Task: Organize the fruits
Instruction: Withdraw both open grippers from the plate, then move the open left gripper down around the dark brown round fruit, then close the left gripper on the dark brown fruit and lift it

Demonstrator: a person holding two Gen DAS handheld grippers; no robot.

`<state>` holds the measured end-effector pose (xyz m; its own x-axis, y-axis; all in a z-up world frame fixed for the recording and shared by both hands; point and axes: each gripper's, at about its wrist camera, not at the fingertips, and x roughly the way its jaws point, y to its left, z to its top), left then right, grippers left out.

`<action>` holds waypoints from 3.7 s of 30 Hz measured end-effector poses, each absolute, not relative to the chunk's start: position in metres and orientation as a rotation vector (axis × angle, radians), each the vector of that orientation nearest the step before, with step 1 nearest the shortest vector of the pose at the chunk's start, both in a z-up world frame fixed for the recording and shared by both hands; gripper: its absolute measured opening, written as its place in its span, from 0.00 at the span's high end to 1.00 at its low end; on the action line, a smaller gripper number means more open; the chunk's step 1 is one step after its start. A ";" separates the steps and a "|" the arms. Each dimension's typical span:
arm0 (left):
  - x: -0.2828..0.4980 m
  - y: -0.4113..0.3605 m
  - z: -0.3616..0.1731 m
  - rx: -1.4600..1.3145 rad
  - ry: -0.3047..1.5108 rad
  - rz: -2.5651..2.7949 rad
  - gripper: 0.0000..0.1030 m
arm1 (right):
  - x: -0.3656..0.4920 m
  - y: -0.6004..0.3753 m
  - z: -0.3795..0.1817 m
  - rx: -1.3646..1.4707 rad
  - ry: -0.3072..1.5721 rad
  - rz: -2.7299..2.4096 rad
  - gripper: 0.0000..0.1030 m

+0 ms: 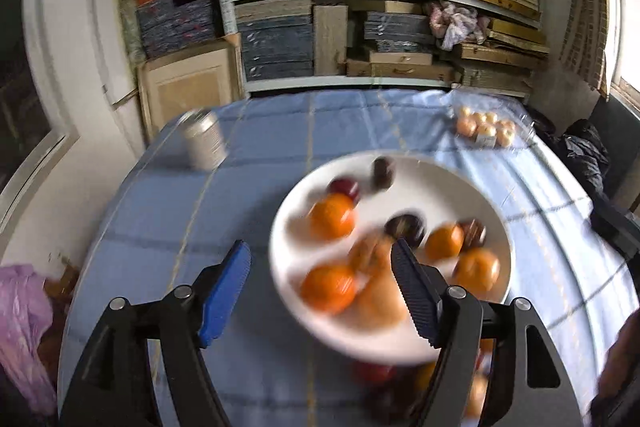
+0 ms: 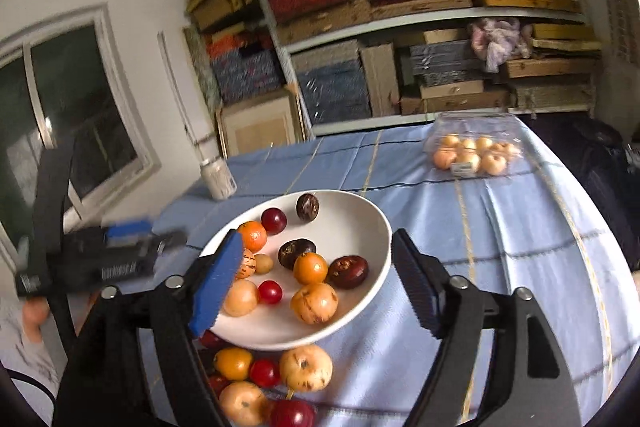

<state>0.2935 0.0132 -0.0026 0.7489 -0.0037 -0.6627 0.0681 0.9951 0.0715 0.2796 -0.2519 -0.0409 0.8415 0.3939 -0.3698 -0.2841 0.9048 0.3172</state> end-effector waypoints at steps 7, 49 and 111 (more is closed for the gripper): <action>0.248 0.044 -0.048 -0.033 0.805 -0.049 0.29 | 0.222 -0.289 -0.078 0.374 0.456 0.275 0.20; 0.228 0.009 -0.095 0.108 0.843 -0.151 0.16 | 0.219 -0.288 -0.092 0.400 0.517 0.273 0.16; 0.216 0.073 -0.087 -0.015 0.801 -0.031 0.60 | 0.189 -0.217 -0.112 0.087 0.609 0.398 0.48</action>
